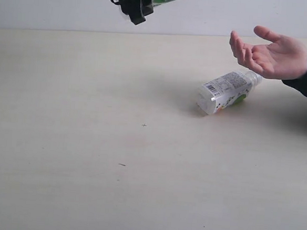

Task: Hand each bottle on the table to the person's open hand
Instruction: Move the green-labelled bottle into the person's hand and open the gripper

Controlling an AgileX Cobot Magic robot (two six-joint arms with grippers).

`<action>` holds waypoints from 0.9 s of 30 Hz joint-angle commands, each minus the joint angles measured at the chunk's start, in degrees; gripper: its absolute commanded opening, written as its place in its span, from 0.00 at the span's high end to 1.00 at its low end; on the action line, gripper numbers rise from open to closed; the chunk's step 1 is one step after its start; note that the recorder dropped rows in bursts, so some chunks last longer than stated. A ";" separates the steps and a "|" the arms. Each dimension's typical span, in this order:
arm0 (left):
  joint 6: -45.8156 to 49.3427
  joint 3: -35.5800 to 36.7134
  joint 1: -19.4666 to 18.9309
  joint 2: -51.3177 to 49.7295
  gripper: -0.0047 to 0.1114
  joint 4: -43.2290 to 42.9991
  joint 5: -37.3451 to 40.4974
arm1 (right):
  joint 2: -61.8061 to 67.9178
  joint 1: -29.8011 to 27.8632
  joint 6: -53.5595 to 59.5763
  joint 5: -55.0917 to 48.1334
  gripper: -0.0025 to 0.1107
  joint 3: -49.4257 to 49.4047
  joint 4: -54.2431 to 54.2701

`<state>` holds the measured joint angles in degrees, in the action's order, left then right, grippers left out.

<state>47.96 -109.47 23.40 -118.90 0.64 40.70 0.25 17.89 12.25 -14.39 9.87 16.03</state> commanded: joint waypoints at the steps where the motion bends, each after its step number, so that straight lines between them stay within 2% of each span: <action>1: -21.24 0.02 0.15 3.44 0.96 -2.40 7.85 | -0.25 0.15 -0.03 0.28 0.98 -0.24 0.10; 7: -38.55 0.02 1.44 6.44 0.96 -1.62 13.87 | -0.25 0.15 -0.03 0.28 0.98 -0.24 0.10; 11: -48.41 0.02 4.20 8.20 0.96 -1.60 15.41 | -0.25 0.15 -0.03 0.28 0.98 -0.24 0.10; 19: -59.55 0.02 10.08 9.14 0.96 -1.34 19.61 | -0.25 0.15 -0.03 0.28 0.98 -0.24 0.10; 23: -67.33 0.02 13.39 9.14 0.96 -0.64 18.63 | -0.25 0.15 -0.03 0.28 0.98 -0.24 0.10; 27: -68.85 0.02 16.84 9.14 0.96 2.76 14.32 | -0.25 0.15 -0.03 0.28 0.98 -0.24 0.10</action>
<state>-18.99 -109.47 37.83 -110.45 0.70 58.72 0.25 17.89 12.25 -14.39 9.87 16.03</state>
